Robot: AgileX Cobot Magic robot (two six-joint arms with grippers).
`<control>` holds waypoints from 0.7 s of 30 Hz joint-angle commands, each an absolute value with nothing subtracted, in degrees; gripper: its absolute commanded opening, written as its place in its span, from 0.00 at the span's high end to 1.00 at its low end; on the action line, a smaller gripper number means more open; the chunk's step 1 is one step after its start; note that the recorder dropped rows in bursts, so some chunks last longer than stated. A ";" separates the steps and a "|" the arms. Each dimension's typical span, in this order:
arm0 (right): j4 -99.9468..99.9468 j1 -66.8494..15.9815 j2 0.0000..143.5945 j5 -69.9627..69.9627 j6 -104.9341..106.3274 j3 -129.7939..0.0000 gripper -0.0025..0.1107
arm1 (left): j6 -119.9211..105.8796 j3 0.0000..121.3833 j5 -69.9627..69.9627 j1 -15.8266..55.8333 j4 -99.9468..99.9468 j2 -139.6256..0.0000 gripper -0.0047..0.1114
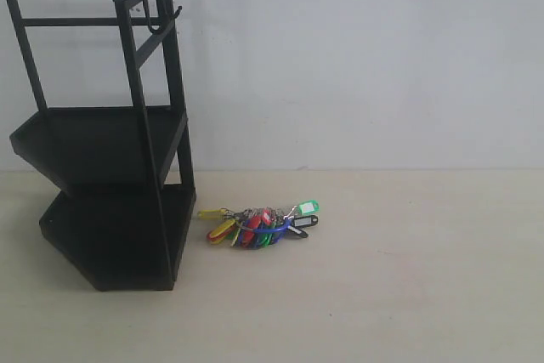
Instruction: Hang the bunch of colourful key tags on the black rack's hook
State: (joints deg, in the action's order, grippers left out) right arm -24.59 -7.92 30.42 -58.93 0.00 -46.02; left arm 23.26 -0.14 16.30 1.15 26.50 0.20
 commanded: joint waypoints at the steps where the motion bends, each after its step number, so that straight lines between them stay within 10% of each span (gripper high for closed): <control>1: -32.24 -7.98 37.95 -59.19 15.43 -45.61 0.98 | 23.57 0.00 16.29 1.22 26.51 0.00 0.92; 9: -54.76 -8.37 62.02 -54.01 40.54 -45.61 0.95 | 23.57 0.00 16.29 1.22 26.51 0.00 0.92; 16: -59.00 -19.12 79.33 -30.18 40.33 -48.80 0.55 | 23.57 0.00 16.29 1.22 26.51 0.00 0.92; 21: -60.04 -21.14 93.06 -25.02 29.84 -57.41 0.53 | 23.57 0.00 16.17 1.22 26.51 0.00 0.92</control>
